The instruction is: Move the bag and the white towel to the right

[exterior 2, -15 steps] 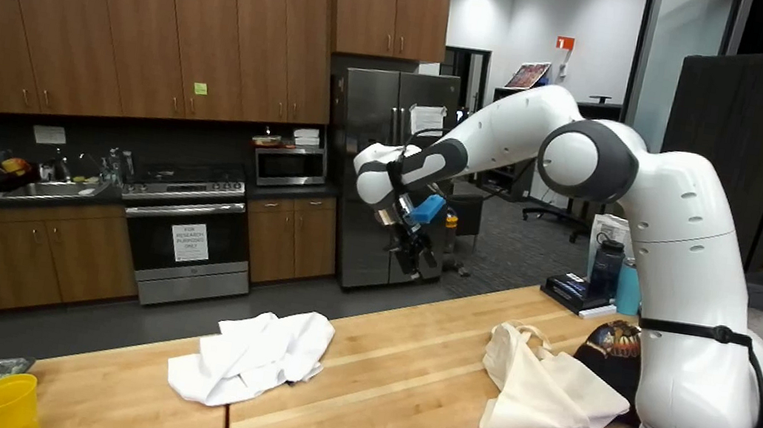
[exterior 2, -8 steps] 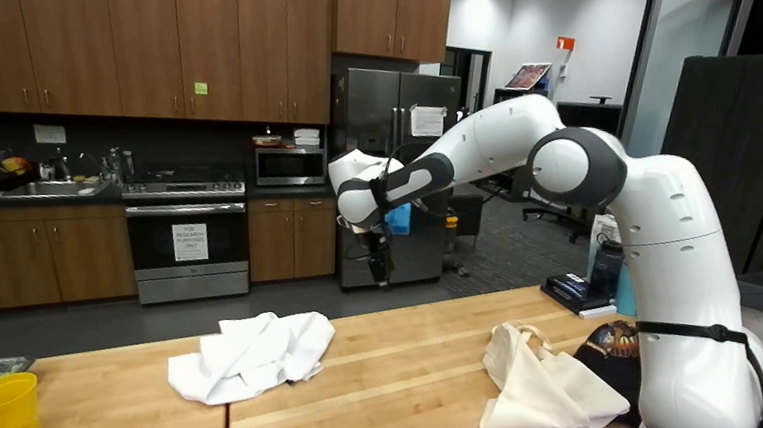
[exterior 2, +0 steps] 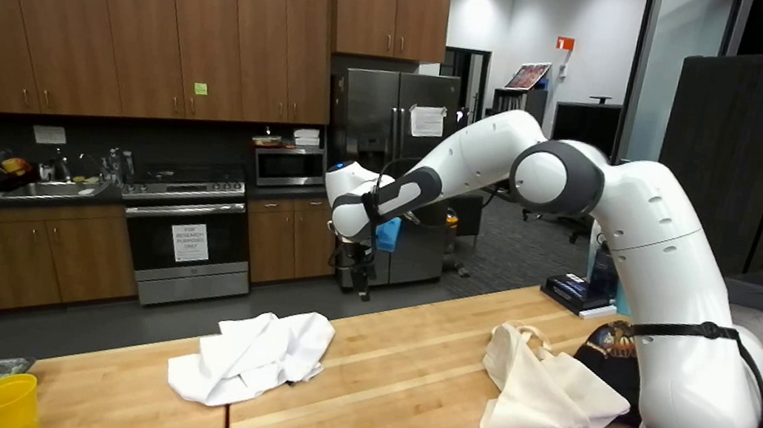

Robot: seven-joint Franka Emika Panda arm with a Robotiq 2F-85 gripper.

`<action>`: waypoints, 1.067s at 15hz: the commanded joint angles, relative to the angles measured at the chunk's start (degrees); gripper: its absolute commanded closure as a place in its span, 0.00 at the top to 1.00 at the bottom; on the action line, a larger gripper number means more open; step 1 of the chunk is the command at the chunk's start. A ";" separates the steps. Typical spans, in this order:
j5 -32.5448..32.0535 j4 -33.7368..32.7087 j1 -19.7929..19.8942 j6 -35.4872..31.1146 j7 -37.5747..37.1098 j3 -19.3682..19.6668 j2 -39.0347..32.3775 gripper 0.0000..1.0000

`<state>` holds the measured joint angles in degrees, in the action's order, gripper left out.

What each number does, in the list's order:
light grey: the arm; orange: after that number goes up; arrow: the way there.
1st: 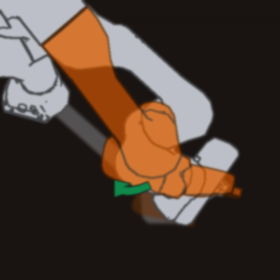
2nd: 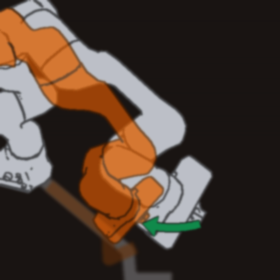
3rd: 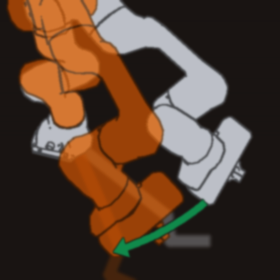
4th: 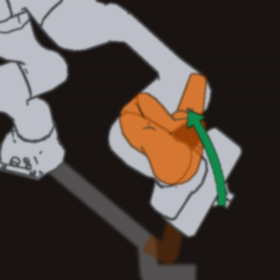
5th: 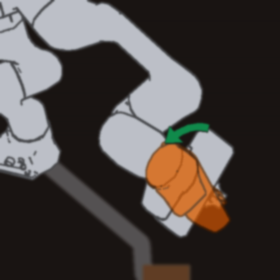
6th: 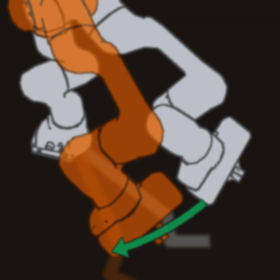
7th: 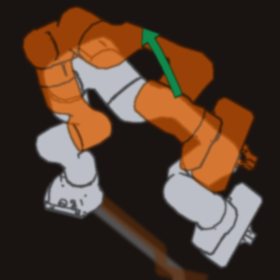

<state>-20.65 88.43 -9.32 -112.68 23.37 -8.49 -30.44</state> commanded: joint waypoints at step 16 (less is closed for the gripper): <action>10.02 -9.49 -0.64 -26.55 0.01 -4.22 -14.42 1.00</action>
<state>-14.80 84.84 -10.69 -133.91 21.08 -9.84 -39.08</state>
